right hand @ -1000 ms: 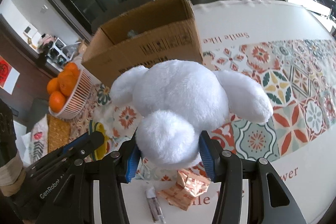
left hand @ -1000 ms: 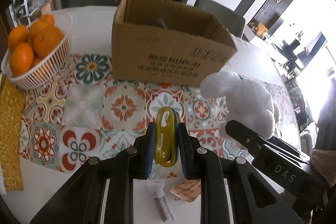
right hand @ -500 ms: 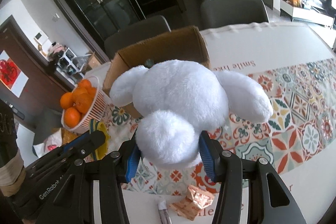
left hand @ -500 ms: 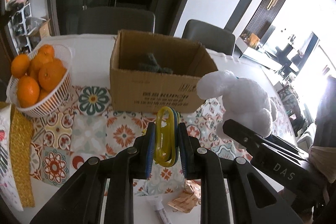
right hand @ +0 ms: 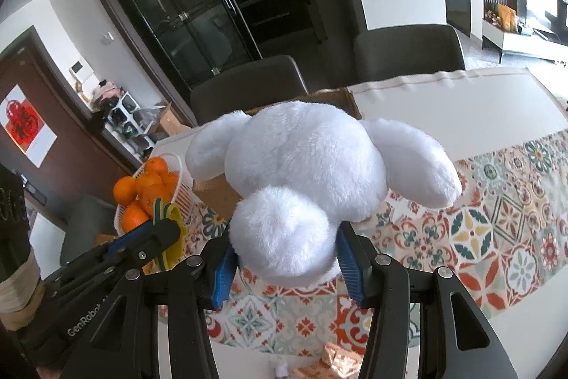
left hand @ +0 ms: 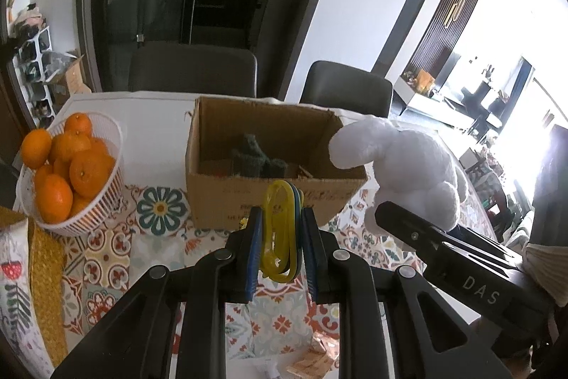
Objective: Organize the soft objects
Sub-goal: 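Carry the yellow cable and white bunny with both tools over the box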
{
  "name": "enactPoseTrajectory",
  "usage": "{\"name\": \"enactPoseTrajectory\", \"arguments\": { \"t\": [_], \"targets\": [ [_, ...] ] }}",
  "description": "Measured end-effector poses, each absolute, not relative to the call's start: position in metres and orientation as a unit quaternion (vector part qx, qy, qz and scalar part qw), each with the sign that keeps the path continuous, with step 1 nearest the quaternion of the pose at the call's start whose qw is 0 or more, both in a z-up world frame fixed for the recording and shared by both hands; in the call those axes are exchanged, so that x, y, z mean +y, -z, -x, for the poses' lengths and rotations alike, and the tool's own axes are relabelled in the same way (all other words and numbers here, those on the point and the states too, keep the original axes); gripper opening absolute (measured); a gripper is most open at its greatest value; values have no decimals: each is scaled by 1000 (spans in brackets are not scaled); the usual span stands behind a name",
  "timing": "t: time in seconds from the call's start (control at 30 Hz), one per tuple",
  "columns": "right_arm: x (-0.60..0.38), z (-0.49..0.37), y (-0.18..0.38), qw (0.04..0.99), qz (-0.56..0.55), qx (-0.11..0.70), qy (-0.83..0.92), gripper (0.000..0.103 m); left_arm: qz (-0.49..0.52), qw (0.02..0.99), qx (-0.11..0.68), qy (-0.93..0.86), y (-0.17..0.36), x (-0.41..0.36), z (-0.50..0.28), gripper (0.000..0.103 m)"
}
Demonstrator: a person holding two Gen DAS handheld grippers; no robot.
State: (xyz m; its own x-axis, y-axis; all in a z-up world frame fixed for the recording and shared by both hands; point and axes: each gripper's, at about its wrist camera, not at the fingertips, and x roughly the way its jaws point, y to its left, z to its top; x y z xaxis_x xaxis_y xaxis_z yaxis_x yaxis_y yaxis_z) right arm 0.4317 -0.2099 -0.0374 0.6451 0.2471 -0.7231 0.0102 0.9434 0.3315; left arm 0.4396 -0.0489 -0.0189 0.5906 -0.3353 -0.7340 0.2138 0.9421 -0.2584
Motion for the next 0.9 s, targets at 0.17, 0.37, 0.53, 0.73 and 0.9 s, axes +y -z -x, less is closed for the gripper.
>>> {"name": "enactPoseTrajectory", "arguments": {
  "t": [0.17,0.37,0.53,0.73,0.9],
  "targets": [
    [-213,-448,34,894,-154,415,-68,51,70,893,418,152,12,-50,-454,22],
    [-213,-468,31,895,-143,415,-72,51,65,894,416,151,10,-52,-474,22],
    [-213,-486,29,896,-130,418,-77,51,58,895,417,149,11,-54,-490,22],
    [-212,-512,32,891,-120,431,-82,51,47,893,422,147,16,-56,-511,22],
    [-213,-530,41,883,-110,448,-86,51,41,890,432,142,26,-57,-529,22]
  ]
}}
